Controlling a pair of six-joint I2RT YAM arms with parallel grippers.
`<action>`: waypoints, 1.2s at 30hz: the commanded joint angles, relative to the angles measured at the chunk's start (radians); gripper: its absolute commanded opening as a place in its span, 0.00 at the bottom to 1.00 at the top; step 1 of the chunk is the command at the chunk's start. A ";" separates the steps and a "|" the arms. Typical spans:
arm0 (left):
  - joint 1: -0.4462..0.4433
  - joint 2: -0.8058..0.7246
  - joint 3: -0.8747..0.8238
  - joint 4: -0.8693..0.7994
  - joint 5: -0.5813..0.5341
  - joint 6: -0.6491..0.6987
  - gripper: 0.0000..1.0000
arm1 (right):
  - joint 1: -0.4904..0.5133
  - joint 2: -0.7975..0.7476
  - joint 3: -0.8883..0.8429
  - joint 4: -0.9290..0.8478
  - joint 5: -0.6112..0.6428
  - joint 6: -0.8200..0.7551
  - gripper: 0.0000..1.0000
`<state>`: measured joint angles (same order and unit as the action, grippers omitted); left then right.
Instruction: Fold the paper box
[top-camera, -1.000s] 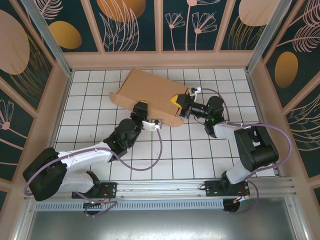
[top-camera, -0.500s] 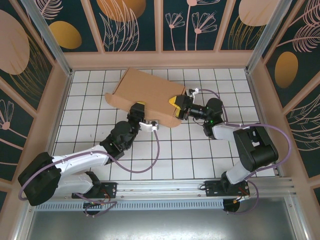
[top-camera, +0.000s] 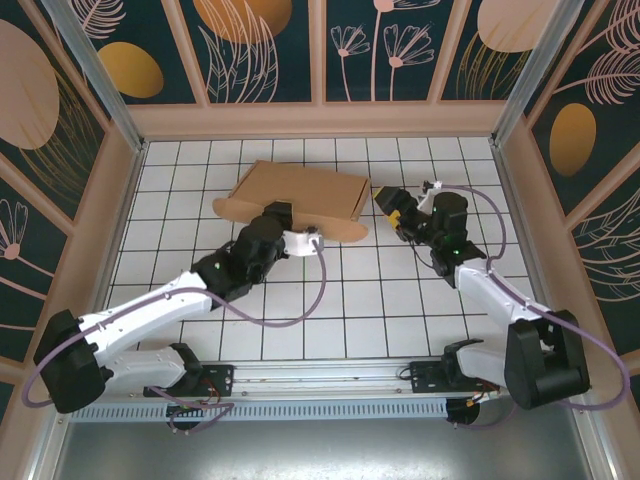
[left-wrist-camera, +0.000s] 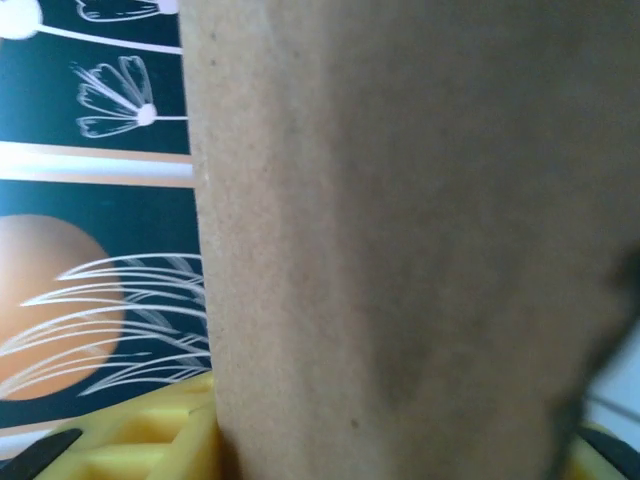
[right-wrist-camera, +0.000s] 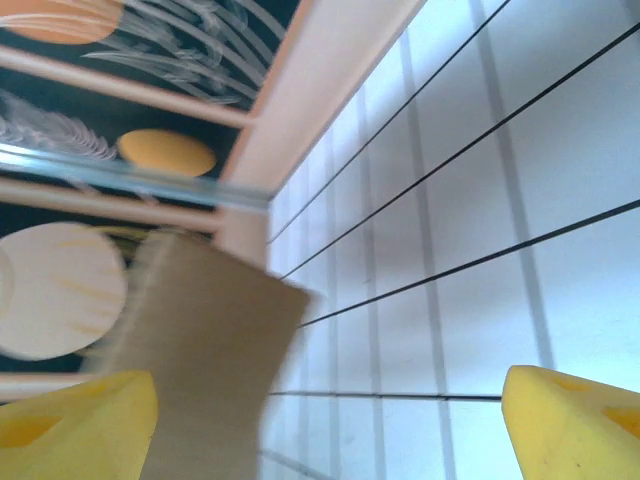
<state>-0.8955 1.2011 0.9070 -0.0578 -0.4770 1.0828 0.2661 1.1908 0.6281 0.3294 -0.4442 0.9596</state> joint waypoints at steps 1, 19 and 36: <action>-0.007 0.070 0.220 -0.488 0.127 -0.320 0.42 | -0.002 -0.015 0.083 -0.193 0.153 -0.183 0.88; -0.029 0.371 0.617 -1.022 0.414 -0.596 0.42 | -0.005 0.014 0.405 -0.421 -0.113 -0.356 0.60; -0.029 0.438 0.630 -1.011 0.454 -0.560 0.44 | 0.215 0.828 0.810 -0.688 -0.271 -0.751 0.01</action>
<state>-0.9222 1.6260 1.5261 -1.0550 -0.0399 0.5110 0.4114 1.9614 1.3426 -0.1890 -0.6746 0.3901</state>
